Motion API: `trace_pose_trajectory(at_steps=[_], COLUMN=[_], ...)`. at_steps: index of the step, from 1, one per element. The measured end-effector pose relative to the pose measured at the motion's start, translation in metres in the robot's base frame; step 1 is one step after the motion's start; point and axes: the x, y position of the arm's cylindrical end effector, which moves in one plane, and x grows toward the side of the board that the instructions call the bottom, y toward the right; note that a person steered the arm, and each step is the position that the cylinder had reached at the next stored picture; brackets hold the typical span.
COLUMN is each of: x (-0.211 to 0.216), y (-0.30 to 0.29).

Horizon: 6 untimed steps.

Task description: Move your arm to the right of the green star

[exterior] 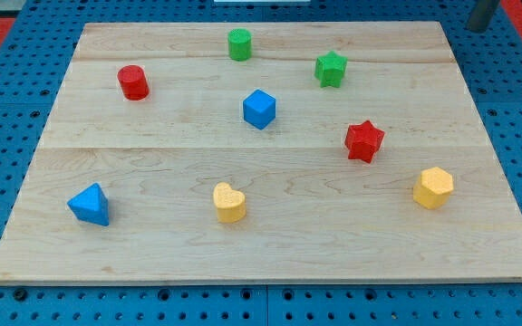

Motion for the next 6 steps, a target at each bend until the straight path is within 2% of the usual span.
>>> trace_pose_trajectory(at_steps=[1,2,3,4,5,6], x=[0.004,0.038,0.079,0.097,0.134,0.134], y=[0.0,-0.018,-0.066,-0.101,-0.125,-0.18])
